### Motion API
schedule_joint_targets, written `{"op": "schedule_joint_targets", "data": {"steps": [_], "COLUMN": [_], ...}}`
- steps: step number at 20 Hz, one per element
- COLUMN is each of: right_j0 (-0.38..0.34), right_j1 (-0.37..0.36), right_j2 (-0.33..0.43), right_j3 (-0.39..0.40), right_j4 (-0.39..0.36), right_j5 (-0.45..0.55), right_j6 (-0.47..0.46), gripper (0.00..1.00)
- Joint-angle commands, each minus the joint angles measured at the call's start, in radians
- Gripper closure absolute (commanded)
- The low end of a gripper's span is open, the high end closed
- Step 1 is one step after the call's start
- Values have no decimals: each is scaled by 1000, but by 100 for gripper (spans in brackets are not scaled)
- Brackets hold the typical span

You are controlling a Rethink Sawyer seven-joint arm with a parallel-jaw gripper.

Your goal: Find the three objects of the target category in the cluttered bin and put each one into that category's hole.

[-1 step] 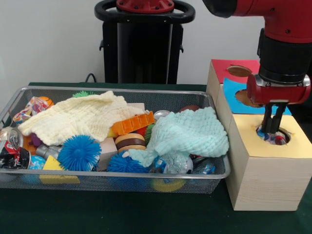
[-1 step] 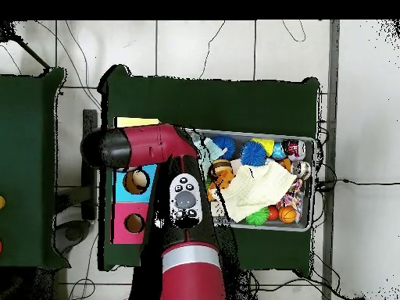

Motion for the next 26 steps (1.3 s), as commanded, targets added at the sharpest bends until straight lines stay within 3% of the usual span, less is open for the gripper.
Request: {"op": "schedule_joint_targets", "data": {"steps": [1,17,26], "right_j0": [-14,-7,-4], "right_j1": [89,179,109], "right_j2": [39,53,44], "right_j3": [-43,-127,-73], "right_j4": [-67,-69,-61], "right_j5": [1,-36,15], "right_j6": [-3,-16,-19], "gripper": [100,100,100]}}
